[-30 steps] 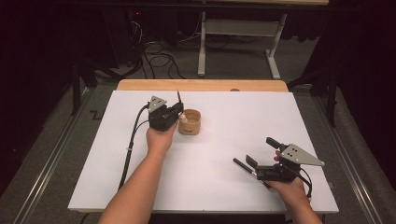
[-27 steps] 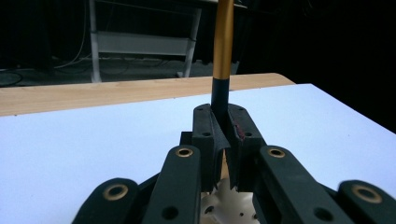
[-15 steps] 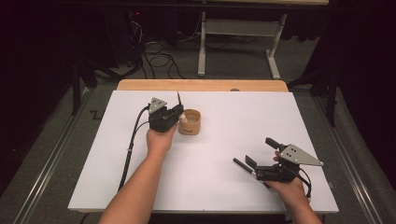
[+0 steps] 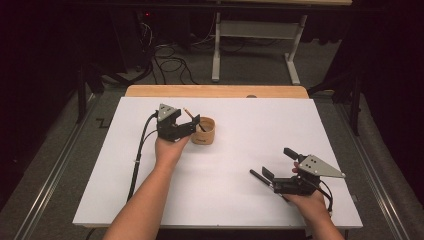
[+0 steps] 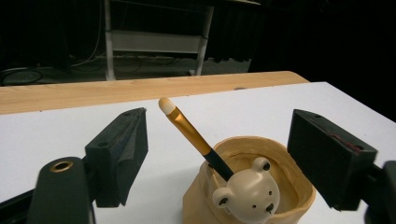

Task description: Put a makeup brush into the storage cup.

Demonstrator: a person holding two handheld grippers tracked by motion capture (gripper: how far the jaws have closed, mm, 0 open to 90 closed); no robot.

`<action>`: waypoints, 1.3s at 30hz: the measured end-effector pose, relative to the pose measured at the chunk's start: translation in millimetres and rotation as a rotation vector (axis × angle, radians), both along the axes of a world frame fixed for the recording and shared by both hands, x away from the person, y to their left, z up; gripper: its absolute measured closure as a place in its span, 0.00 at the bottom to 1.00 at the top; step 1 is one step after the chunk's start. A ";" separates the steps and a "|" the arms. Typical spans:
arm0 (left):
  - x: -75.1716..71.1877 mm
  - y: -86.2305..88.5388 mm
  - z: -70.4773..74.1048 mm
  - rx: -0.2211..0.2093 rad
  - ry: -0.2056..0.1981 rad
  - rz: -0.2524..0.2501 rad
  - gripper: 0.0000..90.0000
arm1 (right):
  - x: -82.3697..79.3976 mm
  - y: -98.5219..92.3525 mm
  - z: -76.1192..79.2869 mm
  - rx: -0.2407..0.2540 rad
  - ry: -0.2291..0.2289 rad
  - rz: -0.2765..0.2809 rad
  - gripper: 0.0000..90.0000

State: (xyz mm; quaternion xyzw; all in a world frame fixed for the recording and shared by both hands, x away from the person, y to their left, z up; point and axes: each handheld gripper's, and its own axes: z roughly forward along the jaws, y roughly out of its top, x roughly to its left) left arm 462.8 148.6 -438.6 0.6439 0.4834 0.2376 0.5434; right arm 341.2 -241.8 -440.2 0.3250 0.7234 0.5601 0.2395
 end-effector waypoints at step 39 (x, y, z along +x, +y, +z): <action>-48.7 15.2 1.3 0.076 -0.048 -0.019 0.00 | -0.4 0.5 -1.6 -0.008 0.008 -0.011 0.01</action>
